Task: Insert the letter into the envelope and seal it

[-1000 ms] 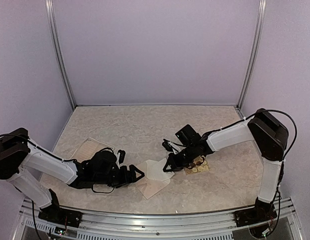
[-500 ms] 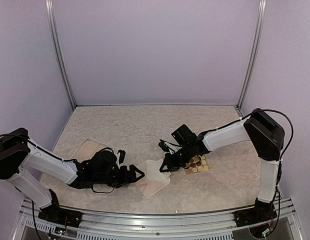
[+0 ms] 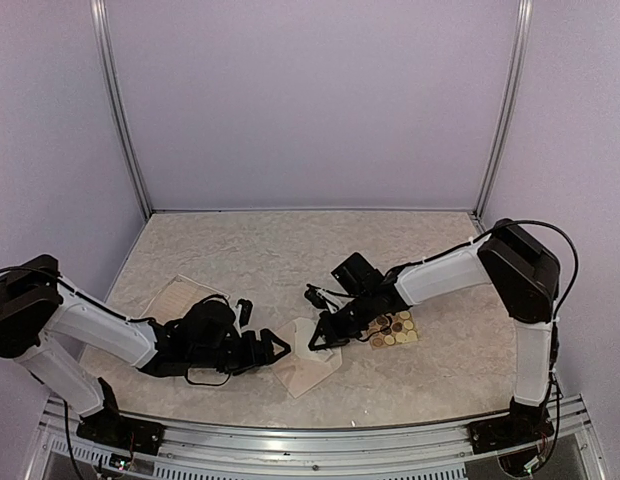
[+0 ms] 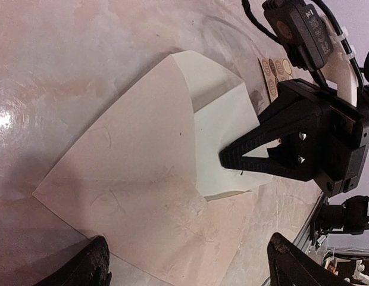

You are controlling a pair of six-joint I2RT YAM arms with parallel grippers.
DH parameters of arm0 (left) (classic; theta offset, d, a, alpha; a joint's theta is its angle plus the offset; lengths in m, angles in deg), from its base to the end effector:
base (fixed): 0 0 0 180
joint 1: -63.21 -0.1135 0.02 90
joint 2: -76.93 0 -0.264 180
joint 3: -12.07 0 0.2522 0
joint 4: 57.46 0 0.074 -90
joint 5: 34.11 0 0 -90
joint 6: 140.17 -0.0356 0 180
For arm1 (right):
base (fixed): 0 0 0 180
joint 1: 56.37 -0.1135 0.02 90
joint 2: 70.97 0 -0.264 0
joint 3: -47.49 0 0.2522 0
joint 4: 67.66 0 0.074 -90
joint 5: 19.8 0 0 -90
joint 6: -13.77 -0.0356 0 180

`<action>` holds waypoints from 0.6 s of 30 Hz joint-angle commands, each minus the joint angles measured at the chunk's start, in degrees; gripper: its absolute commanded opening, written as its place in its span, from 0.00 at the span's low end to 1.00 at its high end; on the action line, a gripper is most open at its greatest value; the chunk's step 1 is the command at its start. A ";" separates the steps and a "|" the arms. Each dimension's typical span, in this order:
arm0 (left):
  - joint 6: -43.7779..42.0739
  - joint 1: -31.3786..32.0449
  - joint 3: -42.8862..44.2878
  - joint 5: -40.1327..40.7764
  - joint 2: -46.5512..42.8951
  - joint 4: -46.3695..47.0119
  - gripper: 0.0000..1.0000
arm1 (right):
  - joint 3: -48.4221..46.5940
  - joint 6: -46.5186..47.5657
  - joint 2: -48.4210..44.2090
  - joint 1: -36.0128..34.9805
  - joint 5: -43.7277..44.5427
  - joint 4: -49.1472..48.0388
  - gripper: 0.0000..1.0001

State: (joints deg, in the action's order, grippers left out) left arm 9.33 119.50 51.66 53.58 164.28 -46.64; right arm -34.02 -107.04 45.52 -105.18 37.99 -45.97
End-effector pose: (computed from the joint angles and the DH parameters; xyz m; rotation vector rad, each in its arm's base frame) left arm 0.1458 -0.2212 0.1247 -0.0444 2.4710 -1.0716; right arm 0.2502 0.3147 0.1182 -0.6813 2.7447 1.1649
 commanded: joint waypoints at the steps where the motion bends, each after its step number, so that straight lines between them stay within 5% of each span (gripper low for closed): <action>1: -0.78 0.31 -0.02 0.02 2.38 -5.18 0.87 | -1.56 1.03 1.93 -1.50 -0.58 1.74 0.00; 12: -1.72 0.26 2.09 0.38 3.83 -4.07 0.87 | -2.10 0.64 1.59 -2.37 -0.51 1.66 0.00; 18: -2.23 0.06 3.11 1.38 4.29 -3.61 0.87 | -1.93 0.77 -1.65 -2.48 3.71 4.08 0.26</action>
State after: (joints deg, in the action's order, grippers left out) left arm 8.15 119.50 54.33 53.82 166.88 -46.68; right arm -35.35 -106.89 45.85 -106.89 37.75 -45.36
